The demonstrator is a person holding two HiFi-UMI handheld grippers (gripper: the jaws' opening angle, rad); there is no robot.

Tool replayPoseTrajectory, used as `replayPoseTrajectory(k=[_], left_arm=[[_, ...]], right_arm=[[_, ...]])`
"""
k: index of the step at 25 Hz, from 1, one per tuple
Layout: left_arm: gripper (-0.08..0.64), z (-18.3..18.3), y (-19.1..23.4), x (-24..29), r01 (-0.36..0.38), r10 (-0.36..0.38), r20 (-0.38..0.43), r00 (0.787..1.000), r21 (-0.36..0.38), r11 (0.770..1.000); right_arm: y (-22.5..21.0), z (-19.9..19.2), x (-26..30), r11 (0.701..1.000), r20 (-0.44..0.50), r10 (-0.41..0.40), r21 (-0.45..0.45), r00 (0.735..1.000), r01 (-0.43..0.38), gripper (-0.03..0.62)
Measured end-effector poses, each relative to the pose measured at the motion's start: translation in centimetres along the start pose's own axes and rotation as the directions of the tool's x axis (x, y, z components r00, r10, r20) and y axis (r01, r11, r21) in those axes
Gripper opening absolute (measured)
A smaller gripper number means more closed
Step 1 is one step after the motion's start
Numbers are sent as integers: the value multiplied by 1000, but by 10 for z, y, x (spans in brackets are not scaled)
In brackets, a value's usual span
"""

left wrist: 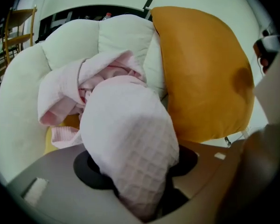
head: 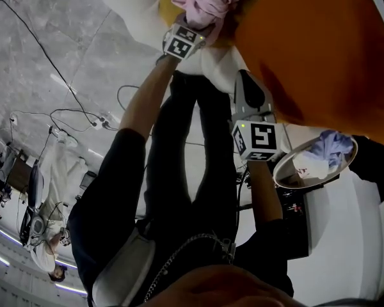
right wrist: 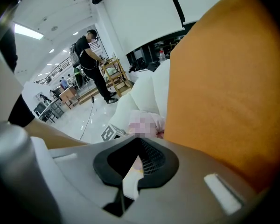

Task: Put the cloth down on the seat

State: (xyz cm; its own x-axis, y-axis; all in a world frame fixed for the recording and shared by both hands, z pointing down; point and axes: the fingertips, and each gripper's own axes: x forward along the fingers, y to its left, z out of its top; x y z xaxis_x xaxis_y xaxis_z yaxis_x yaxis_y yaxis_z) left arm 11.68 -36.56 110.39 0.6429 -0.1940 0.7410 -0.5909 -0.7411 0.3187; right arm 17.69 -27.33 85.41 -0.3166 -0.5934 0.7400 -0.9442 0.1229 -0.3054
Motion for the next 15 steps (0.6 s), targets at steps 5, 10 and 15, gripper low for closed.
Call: replayPoseTrajectory(k=[5,10,15], left_arm=[[324,7,-6,-23,-1,2,39,999,-25,1000],[328,27,2,-76,-27,34,98,995,-79,996],[296,71,-1,-139,-44,59,170,984,-86,995]], right_arm=[[10,11,-5,1000,21,19,23,1000,-19,3],[29,33,-17,1000,46,8,11,999,-8,3],[52,60,-32,1000,62,21,-6,998,-20,3]])
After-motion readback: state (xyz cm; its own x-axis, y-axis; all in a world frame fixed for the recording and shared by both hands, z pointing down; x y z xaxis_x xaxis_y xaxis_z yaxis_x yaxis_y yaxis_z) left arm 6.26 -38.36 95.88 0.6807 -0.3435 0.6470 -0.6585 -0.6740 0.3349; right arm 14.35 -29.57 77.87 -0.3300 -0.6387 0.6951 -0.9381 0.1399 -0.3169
